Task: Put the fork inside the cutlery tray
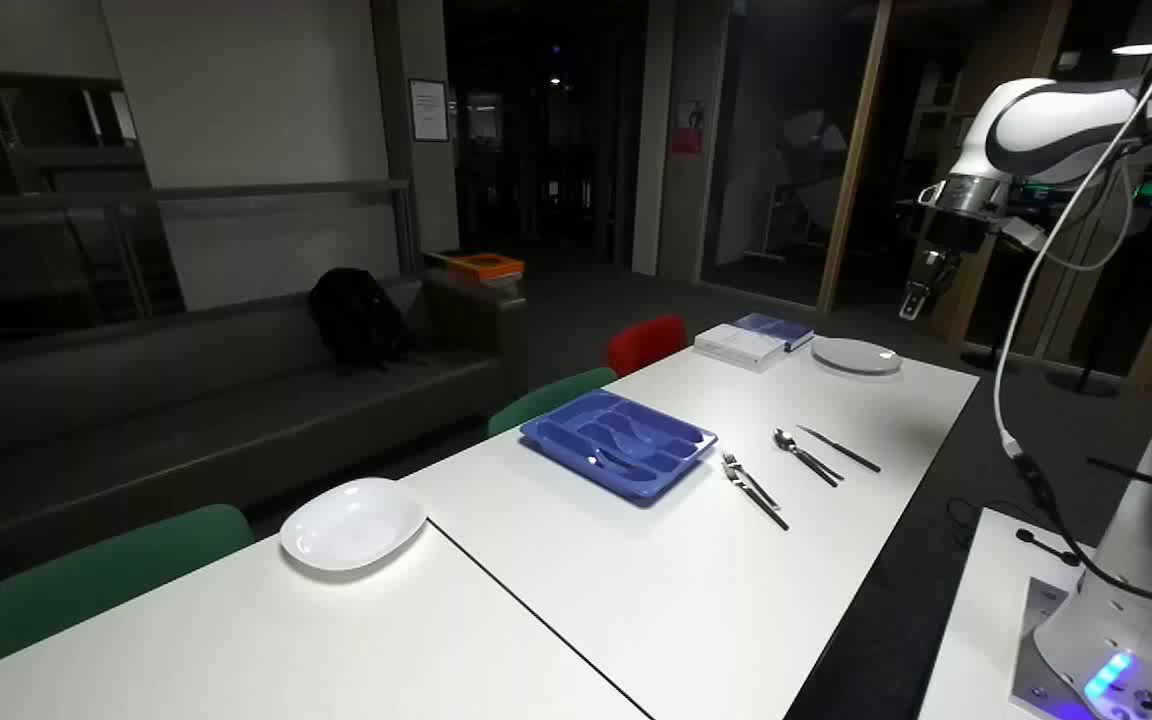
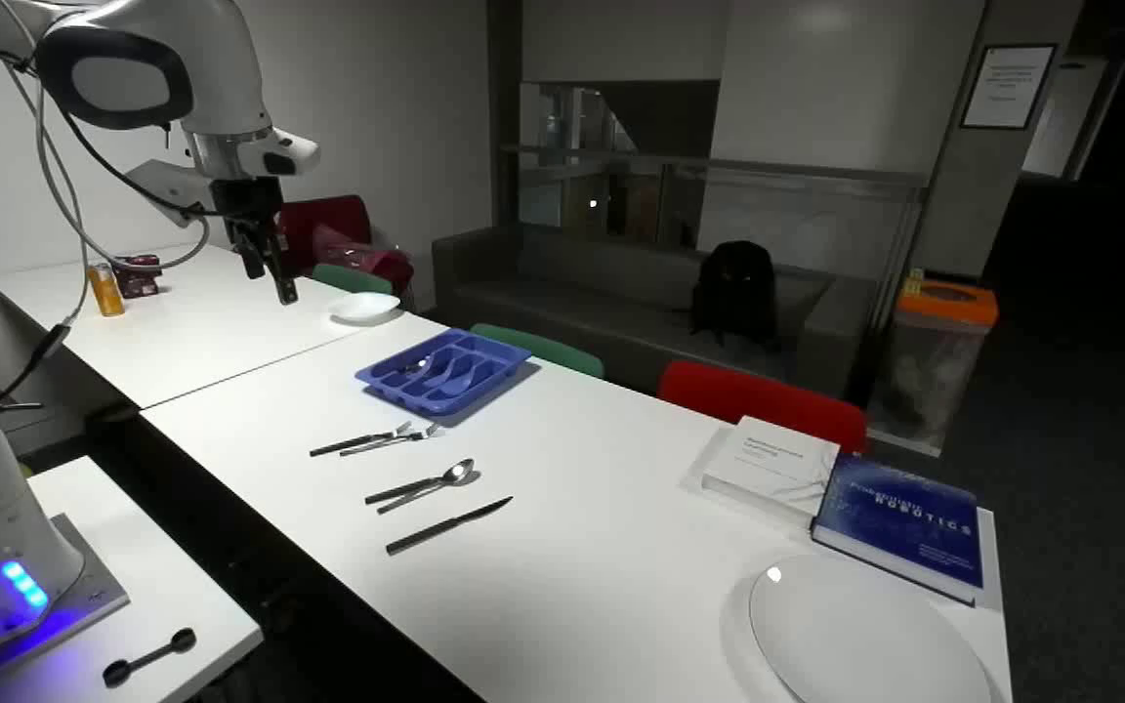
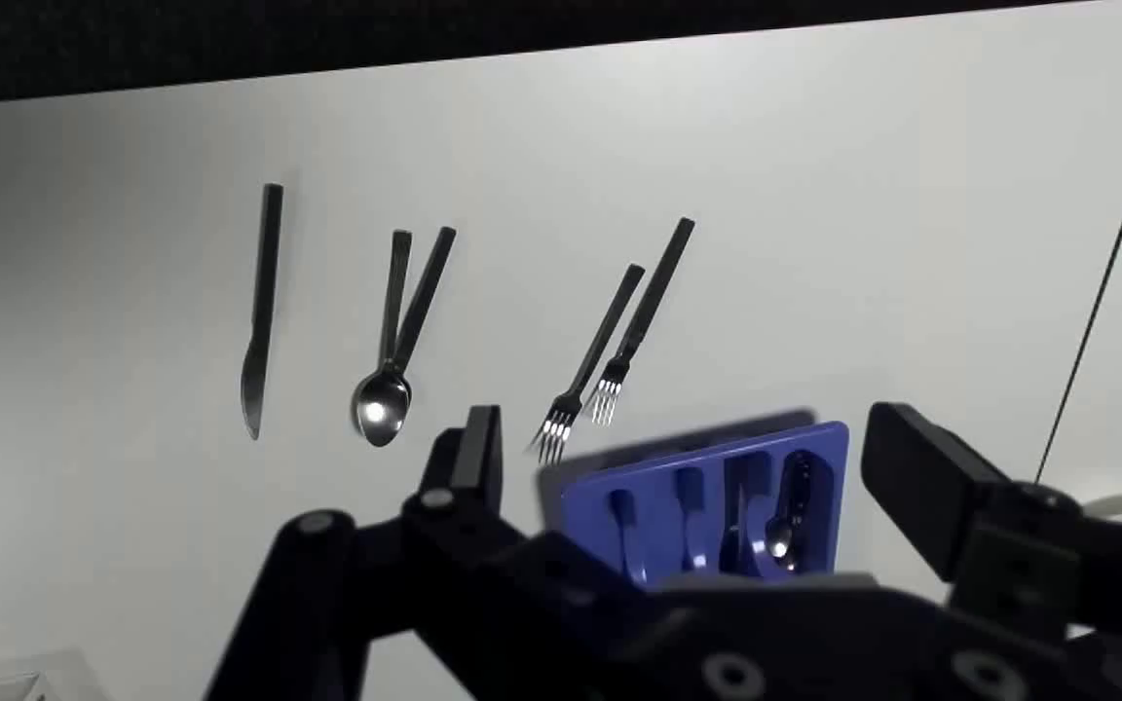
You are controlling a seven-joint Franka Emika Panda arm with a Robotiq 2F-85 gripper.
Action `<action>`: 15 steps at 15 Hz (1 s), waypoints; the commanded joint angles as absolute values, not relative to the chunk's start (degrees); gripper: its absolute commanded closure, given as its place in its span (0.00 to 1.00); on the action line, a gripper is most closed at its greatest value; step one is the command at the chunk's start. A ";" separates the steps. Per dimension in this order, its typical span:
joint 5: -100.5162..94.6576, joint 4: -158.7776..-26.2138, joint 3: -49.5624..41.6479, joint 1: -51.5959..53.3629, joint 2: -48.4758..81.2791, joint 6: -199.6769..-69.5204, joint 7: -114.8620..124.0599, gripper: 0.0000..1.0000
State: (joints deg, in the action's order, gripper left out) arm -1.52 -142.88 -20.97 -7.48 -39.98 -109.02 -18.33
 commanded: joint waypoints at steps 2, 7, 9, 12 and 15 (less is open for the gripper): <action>-0.87 -142.74 -20.16 -8.49 -39.69 -108.91 -18.91 0.00; -0.87 -142.74 -20.17 -8.49 -39.73 -108.91 -18.91 0.00; -0.87 -142.74 -20.17 -8.49 -39.73 -108.91 -18.91 0.00; -0.87 -142.74 -20.17 -8.49 -39.73 -108.91 -18.91 0.00; -0.44 -142.72 -20.03 -8.11 -38.06 -109.85 -18.44 0.00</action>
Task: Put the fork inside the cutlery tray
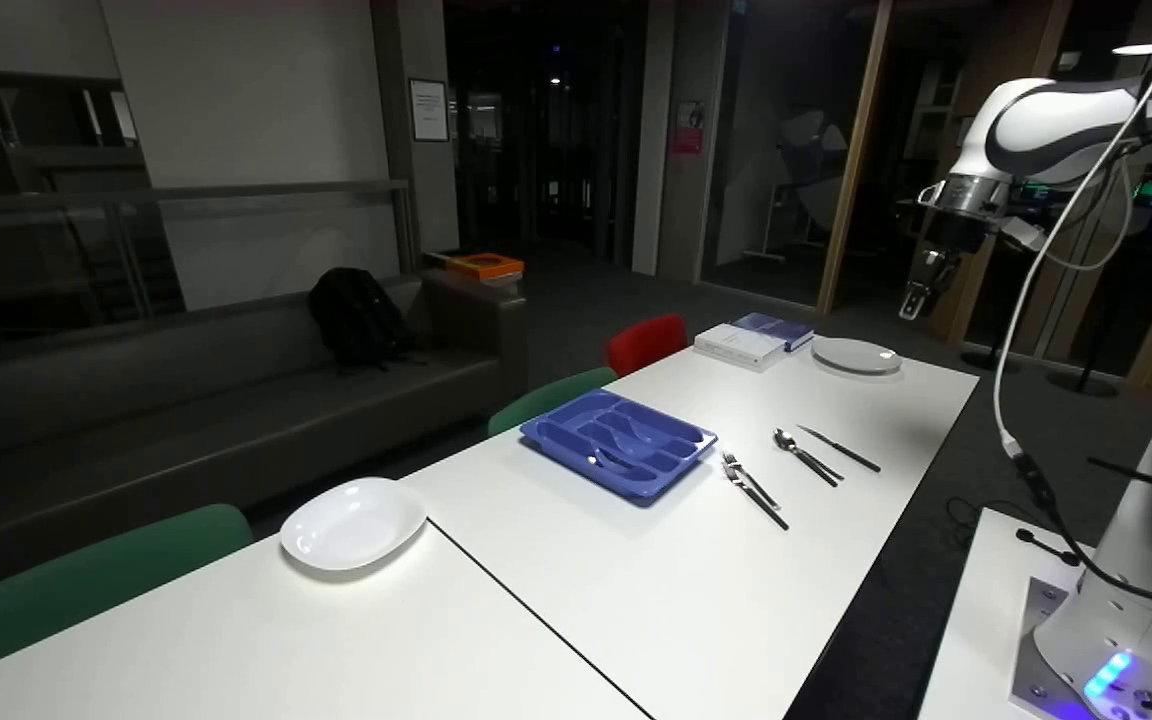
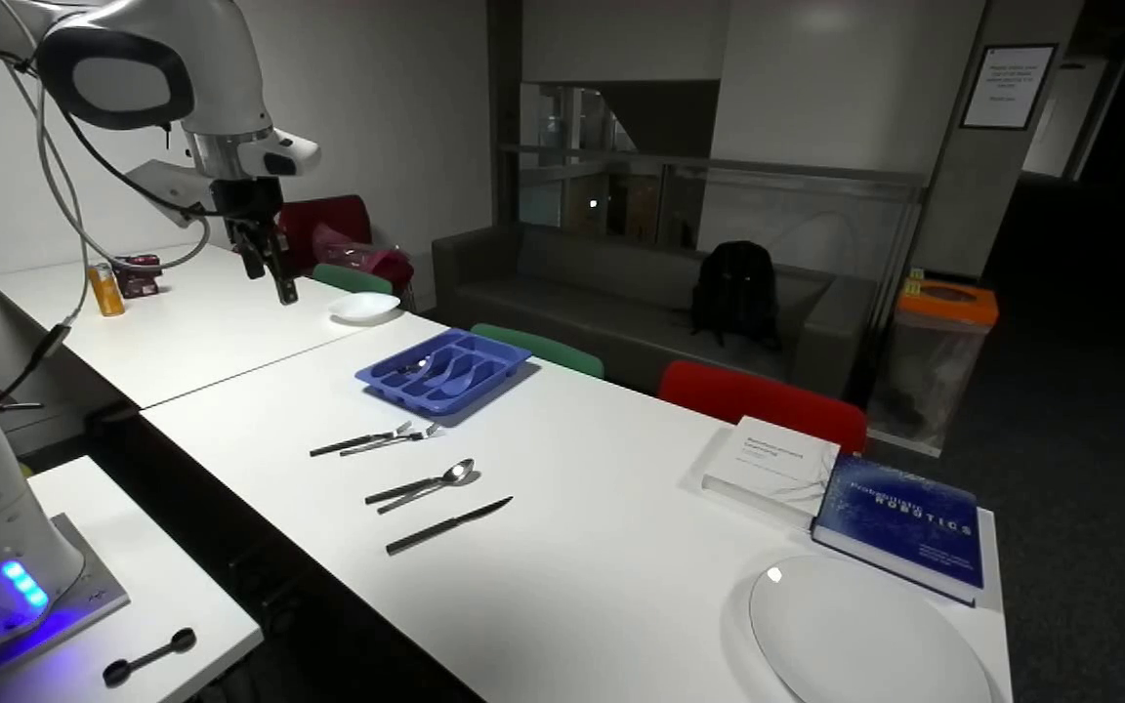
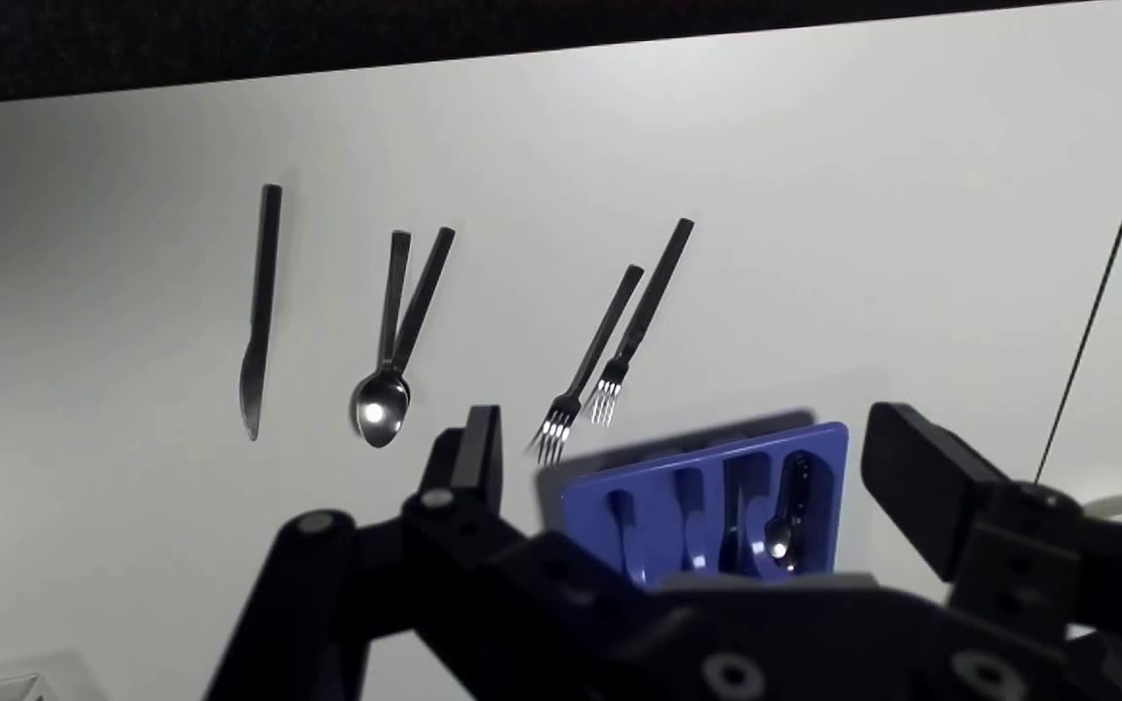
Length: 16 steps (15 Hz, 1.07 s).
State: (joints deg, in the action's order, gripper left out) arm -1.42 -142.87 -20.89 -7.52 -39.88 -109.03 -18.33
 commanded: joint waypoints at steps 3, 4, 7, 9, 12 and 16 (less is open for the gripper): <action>-0.04 -143.40 -18.85 -7.42 -33.65 -112.39 -16.87 0.00; -0.11 -143.72 -18.14 -7.32 -31.79 -113.53 -16.08 0.00; 3.59 -144.81 -16.65 -5.66 -25.39 -119.72 -14.30 0.00; 8.39 -144.35 -16.35 -4.29 -20.37 -125.41 -14.62 0.00; 16.03 -143.30 -15.83 -2.81 -14.45 -132.23 -15.70 0.00; 15.68 -144.54 -14.03 -4.14 -13.08 -133.50 -15.24 0.00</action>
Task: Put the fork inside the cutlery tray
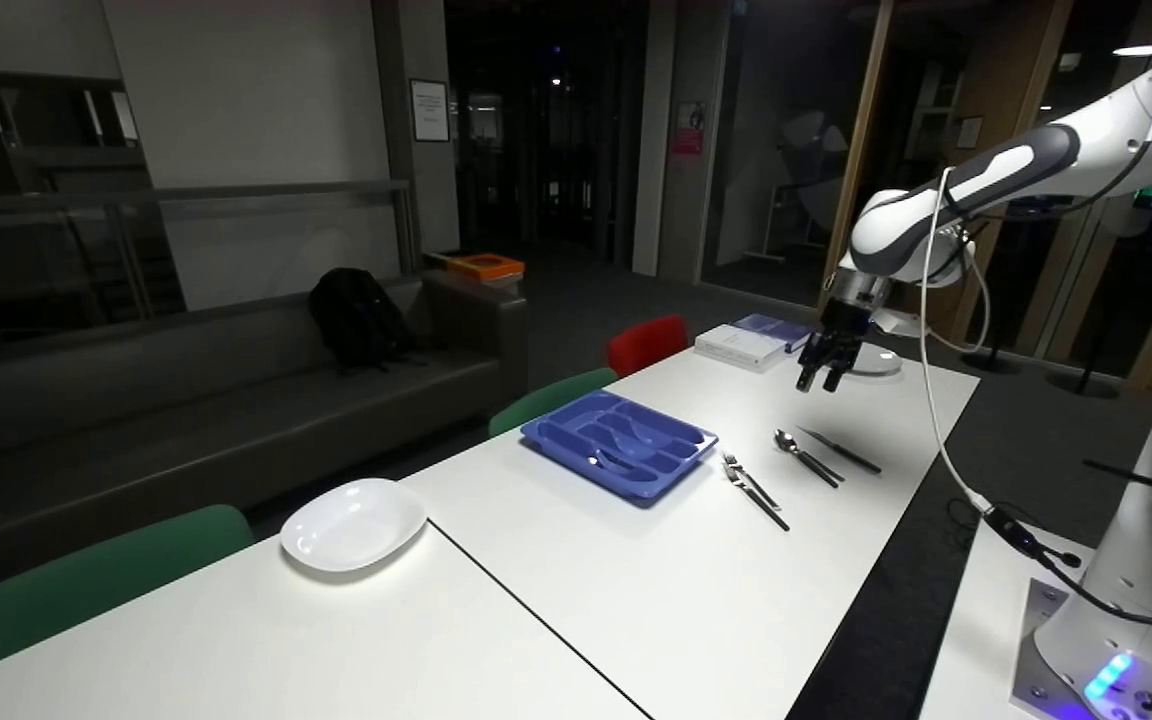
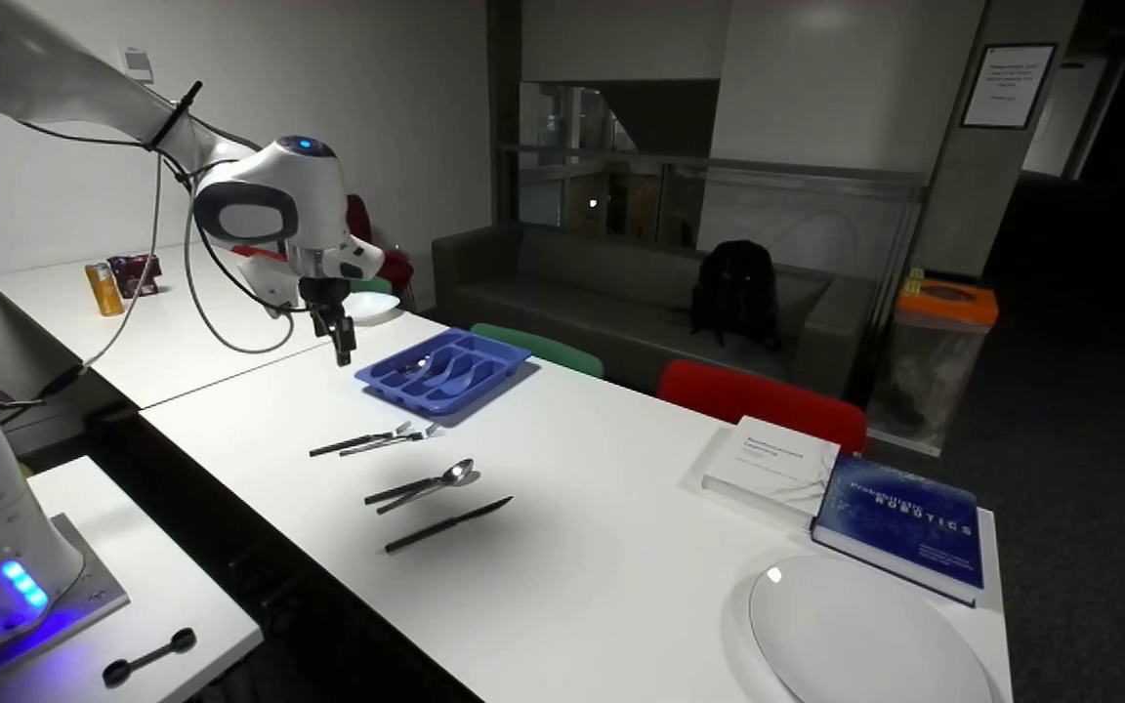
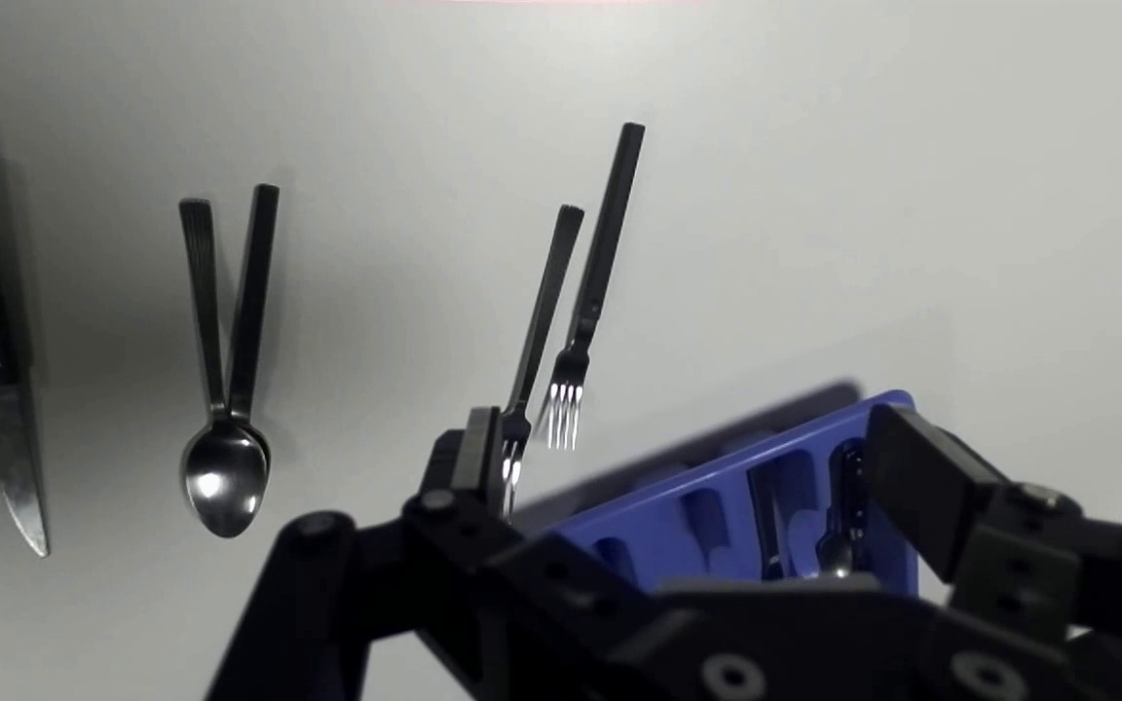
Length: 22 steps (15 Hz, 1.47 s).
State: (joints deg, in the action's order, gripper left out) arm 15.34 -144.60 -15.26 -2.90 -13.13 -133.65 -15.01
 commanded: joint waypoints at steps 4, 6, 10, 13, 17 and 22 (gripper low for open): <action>15.65 -144.53 -13.83 -4.28 -12.94 -133.50 -15.22 0.00; 16.17 -144.99 -13.68 -4.25 -12.95 -135.17 -14.54 0.00; 17.59 -146.33 -12.10 -3.35 -8.61 -144.05 -11.98 0.00; 16.70 -146.90 -10.18 -3.12 -2.98 -149.89 -9.63 0.00; 16.93 -145.80 -7.16 -3.19 4.61 -153.48 -7.65 0.00; 18.90 -141.38 -3.20 -3.84 11.94 -155.62 -7.29 0.00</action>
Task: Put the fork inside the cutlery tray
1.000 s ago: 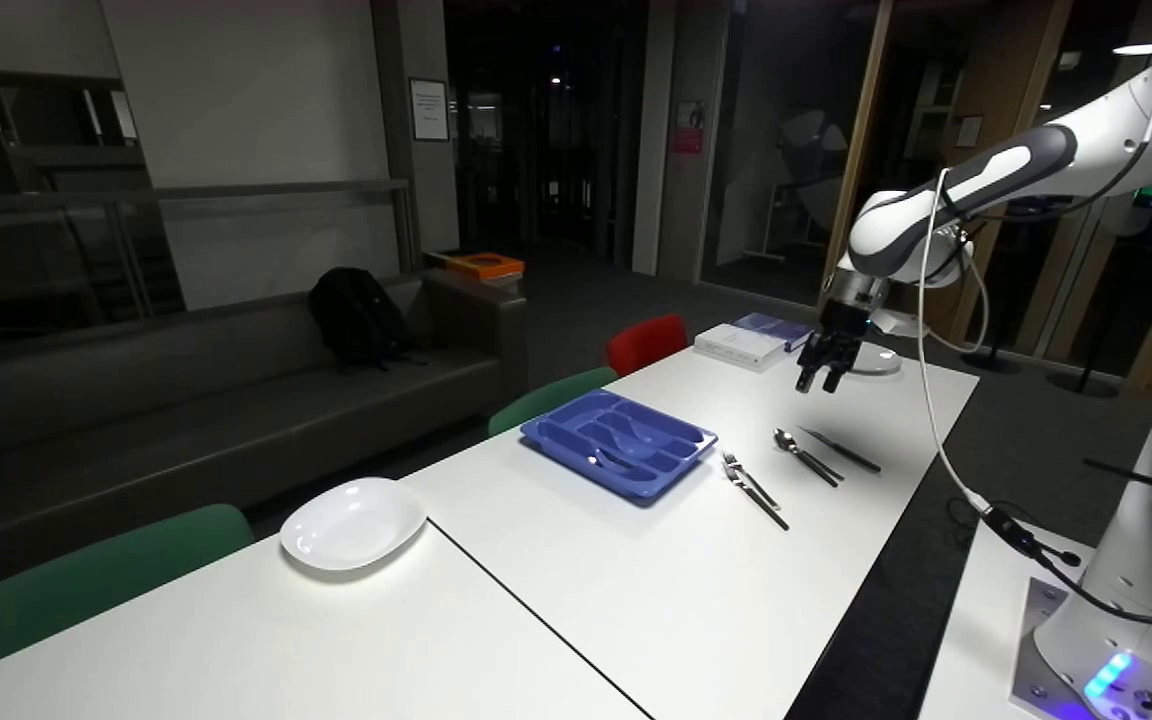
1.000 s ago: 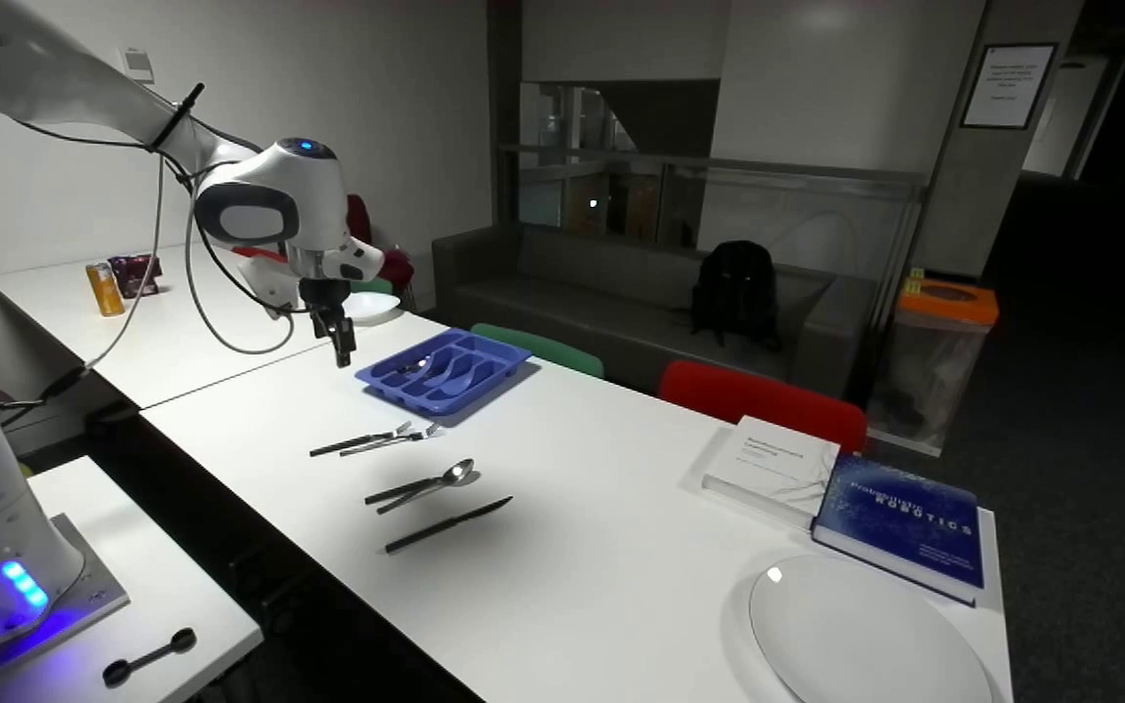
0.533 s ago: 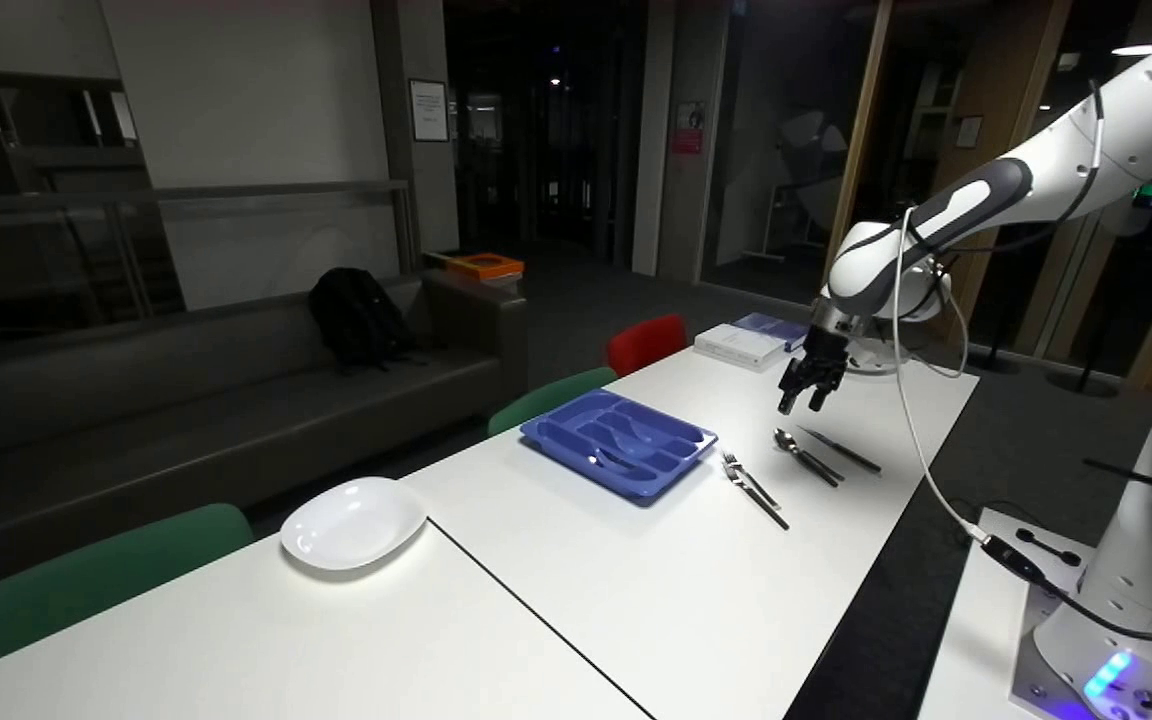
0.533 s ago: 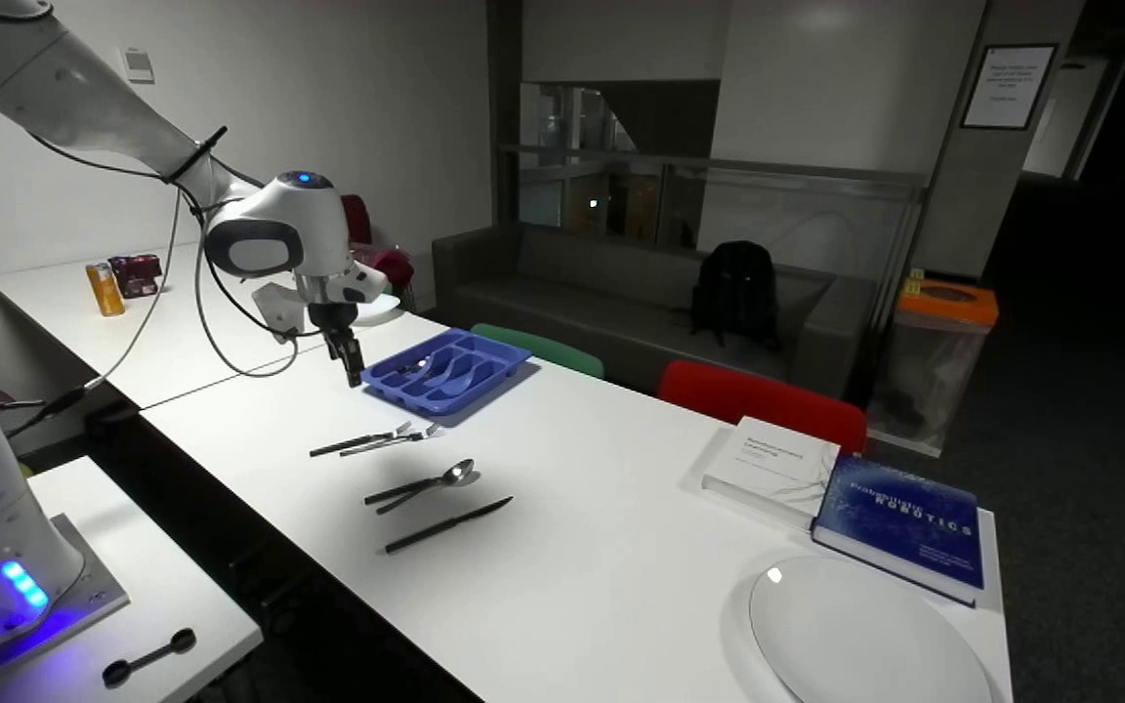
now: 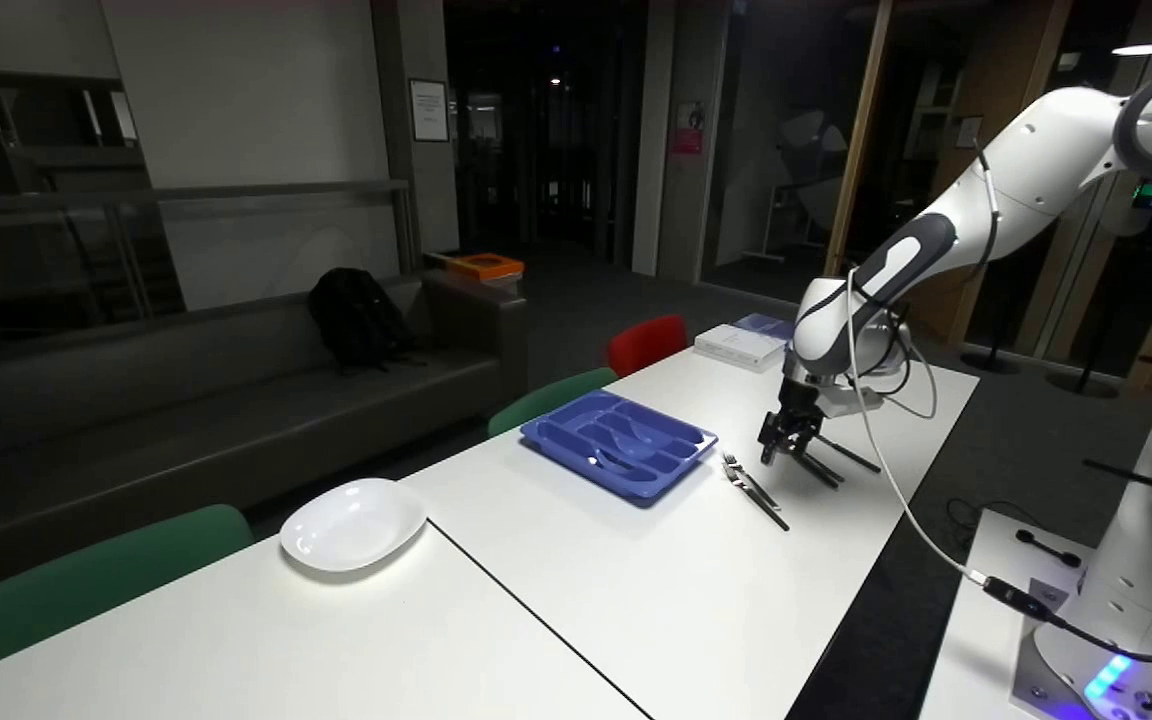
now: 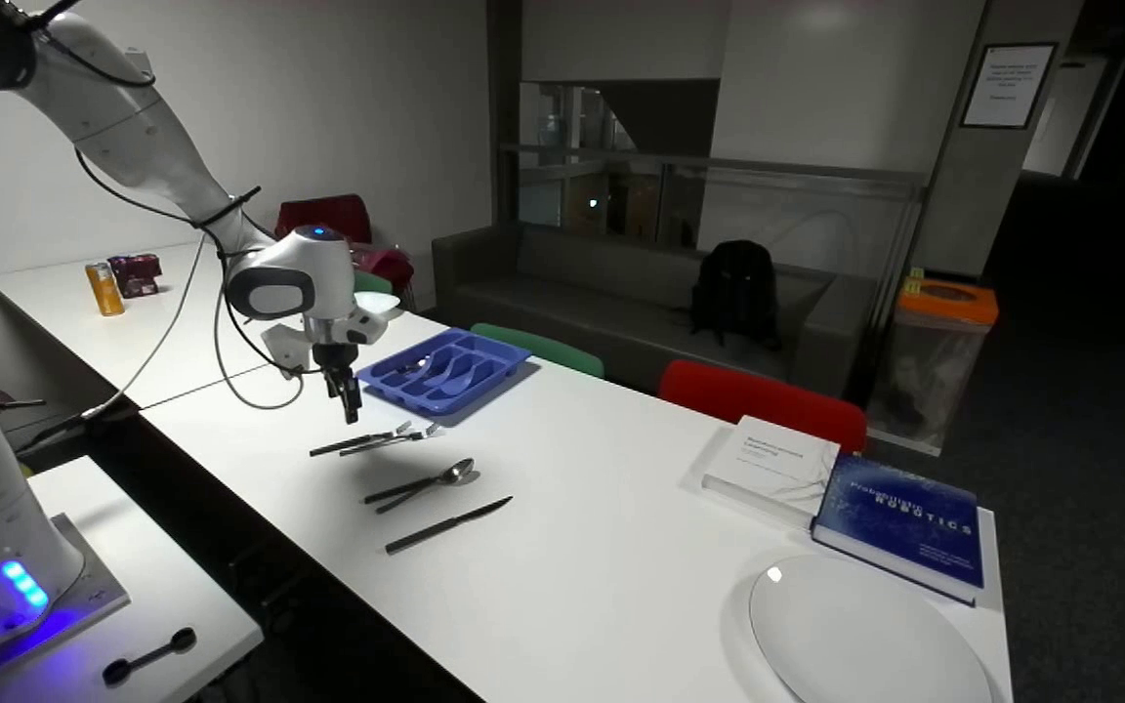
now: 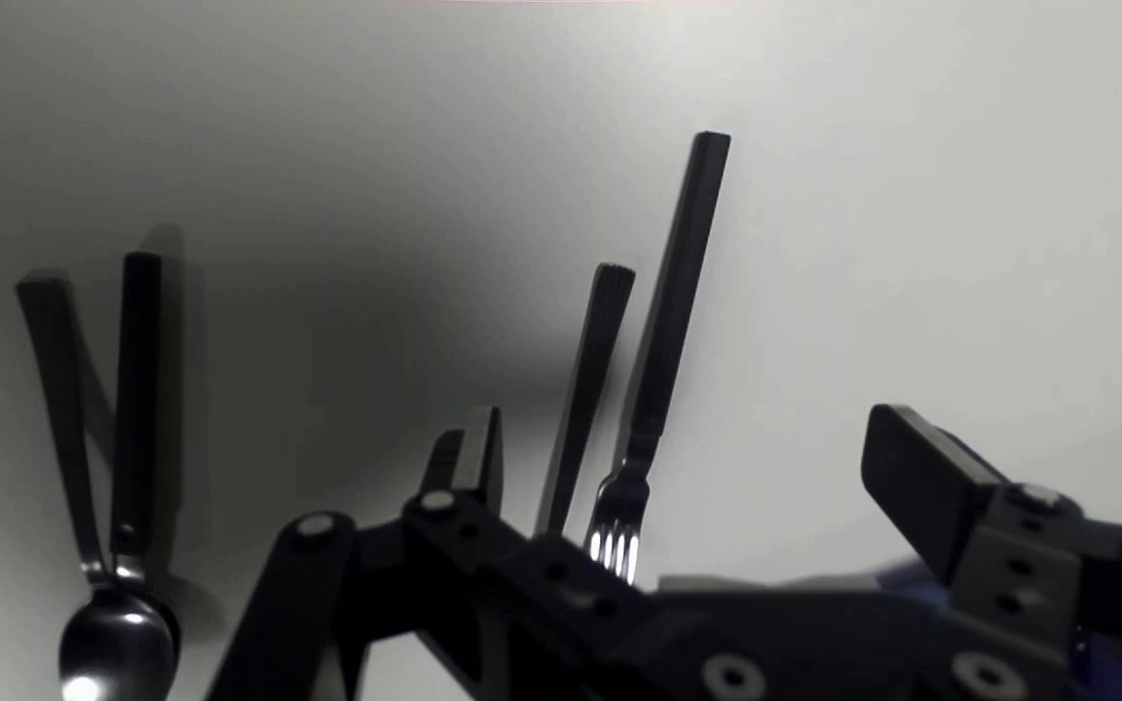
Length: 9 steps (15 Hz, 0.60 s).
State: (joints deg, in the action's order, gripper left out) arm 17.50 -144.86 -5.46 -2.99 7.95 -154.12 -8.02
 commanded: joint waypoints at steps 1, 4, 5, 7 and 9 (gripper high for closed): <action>17.15 -140.52 -3.09 -3.57 13.02 -155.35 -5.72 0.00; 16.92 -141.10 -2.18 -4.29 12.52 -154.30 -6.21 0.00; 16.89 -140.60 -2.04 -4.31 13.19 -154.31 -6.10 0.00; 16.85 -140.18 -2.00 -4.37 13.69 -154.31 -6.08 0.00; 16.19 -140.09 -2.24 -3.84 14.60 -155.27 -4.41 0.00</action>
